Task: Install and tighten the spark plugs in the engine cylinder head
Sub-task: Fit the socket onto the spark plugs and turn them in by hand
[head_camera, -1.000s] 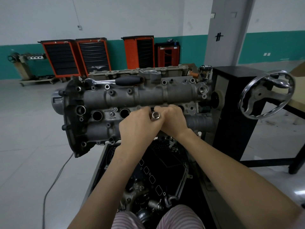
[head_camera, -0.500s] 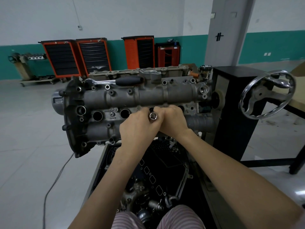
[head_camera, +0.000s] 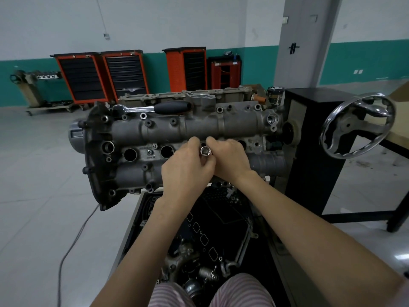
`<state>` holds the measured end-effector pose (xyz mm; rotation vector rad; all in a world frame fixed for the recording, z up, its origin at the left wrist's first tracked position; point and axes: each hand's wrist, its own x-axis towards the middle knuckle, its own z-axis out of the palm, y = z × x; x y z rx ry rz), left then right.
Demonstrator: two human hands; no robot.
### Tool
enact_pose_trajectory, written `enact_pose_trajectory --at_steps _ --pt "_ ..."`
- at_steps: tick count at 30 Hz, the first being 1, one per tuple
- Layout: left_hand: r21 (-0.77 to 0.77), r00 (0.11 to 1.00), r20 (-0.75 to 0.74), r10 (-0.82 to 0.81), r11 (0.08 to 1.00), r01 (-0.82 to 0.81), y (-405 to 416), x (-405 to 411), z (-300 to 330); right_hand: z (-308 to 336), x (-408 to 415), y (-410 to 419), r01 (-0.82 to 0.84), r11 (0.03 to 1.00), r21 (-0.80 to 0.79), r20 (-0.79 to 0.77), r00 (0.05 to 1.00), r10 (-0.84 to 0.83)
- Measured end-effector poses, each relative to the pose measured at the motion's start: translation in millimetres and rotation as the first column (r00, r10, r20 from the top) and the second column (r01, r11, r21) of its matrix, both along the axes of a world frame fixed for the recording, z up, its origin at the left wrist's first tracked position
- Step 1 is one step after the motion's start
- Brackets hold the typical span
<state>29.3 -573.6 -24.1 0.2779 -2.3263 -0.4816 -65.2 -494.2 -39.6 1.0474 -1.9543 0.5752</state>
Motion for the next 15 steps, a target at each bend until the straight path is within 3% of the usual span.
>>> enact_pose_trajectory --at_steps 4,7,15 --pt "0.06 0.997 0.064 0.034 0.997 -0.038 -0.3 -0.8 0.4 -0.5 2.4 2.1 0.022 0.998 -0.052 -0.061 0.998 -0.025" --pt "0.007 0.996 0.077 0.051 0.999 -0.051 0.9 -0.8 0.5 -0.6 3.0 2.6 -0.005 0.997 -0.082 -0.073 0.997 -0.001" --pt "-0.053 0.999 0.043 0.006 0.999 -0.004 -2.5 -0.1 0.6 2.9 4.7 0.2 0.019 0.999 0.047 0.089 0.996 -0.023"
